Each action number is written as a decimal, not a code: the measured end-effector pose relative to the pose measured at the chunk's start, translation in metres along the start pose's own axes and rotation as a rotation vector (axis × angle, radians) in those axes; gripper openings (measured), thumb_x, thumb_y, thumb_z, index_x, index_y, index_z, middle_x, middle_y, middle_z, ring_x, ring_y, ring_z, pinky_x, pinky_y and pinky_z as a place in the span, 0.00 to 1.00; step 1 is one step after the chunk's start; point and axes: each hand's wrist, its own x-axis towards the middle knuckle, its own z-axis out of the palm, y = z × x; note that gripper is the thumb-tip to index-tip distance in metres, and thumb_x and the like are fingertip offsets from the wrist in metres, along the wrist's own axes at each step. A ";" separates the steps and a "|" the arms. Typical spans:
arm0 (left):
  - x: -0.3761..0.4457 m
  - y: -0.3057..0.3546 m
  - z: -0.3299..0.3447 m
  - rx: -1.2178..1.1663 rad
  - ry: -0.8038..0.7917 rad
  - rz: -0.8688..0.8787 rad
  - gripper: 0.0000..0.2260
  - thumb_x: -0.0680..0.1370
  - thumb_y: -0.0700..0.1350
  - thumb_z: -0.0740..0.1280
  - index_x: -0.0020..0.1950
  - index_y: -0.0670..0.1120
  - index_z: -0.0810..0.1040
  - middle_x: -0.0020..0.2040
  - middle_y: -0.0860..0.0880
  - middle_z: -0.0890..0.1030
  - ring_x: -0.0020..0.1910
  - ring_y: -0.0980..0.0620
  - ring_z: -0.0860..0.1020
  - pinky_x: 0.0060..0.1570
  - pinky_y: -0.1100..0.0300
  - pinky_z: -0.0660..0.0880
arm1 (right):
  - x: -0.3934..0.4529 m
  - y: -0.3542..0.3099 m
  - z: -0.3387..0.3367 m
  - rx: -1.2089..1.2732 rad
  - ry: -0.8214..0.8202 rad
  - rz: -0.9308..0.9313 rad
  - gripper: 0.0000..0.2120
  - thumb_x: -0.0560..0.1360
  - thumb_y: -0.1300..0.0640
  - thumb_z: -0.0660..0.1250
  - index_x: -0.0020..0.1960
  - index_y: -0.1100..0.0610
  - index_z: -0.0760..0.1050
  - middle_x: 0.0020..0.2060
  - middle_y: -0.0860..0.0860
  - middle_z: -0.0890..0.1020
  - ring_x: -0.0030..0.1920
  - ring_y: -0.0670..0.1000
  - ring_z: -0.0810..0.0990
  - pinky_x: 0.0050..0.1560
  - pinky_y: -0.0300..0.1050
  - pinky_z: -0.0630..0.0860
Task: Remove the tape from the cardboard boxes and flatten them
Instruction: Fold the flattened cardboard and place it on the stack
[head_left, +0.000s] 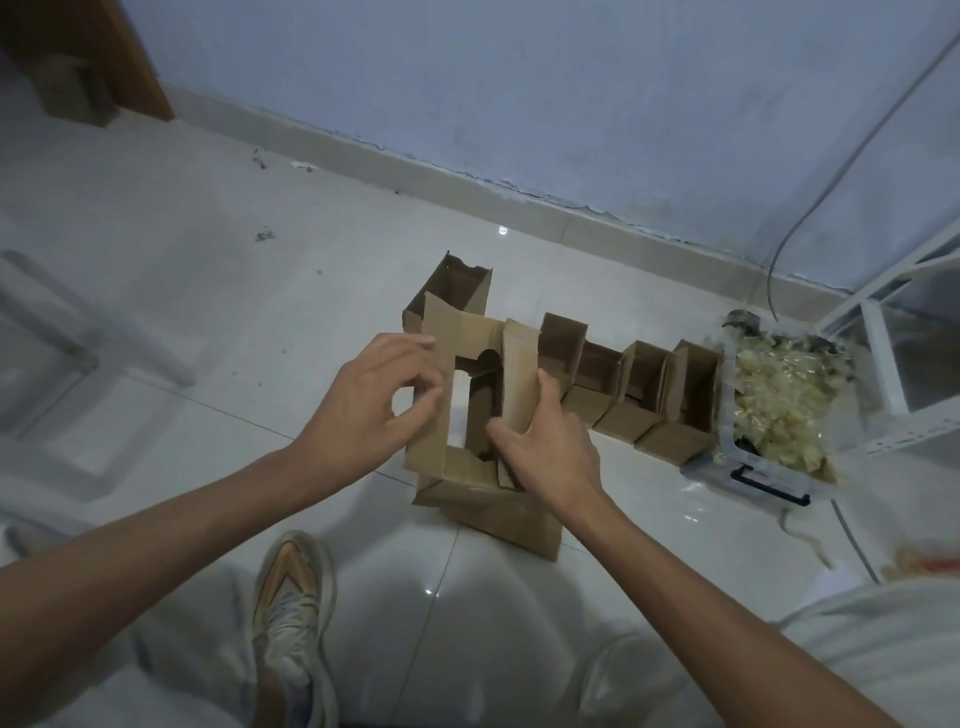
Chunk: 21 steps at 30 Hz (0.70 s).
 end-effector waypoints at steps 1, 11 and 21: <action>0.000 0.002 0.002 0.002 0.022 -0.052 0.08 0.79 0.44 0.71 0.59 0.49 0.81 0.62 0.55 0.77 0.67 0.57 0.73 0.60 0.62 0.77 | -0.002 0.000 -0.001 0.010 -0.001 -0.007 0.43 0.72 0.37 0.65 0.81 0.42 0.49 0.50 0.45 0.81 0.48 0.53 0.83 0.51 0.57 0.83; 0.006 -0.007 0.004 -0.294 -0.075 -0.723 0.09 0.83 0.45 0.65 0.61 0.55 0.80 0.56 0.54 0.82 0.57 0.49 0.80 0.53 0.51 0.77 | -0.002 0.000 -0.002 0.355 -0.177 -0.102 0.19 0.87 0.51 0.52 0.77 0.42 0.63 0.51 0.42 0.80 0.51 0.47 0.80 0.55 0.53 0.81; 0.012 0.001 0.001 0.037 -0.257 -0.667 0.10 0.85 0.48 0.63 0.64 0.47 0.77 0.57 0.51 0.79 0.51 0.49 0.78 0.55 0.52 0.76 | 0.011 0.010 -0.014 -0.363 0.189 -0.308 0.49 0.78 0.57 0.71 0.85 0.50 0.39 0.76 0.60 0.66 0.66 0.59 0.78 0.57 0.57 0.83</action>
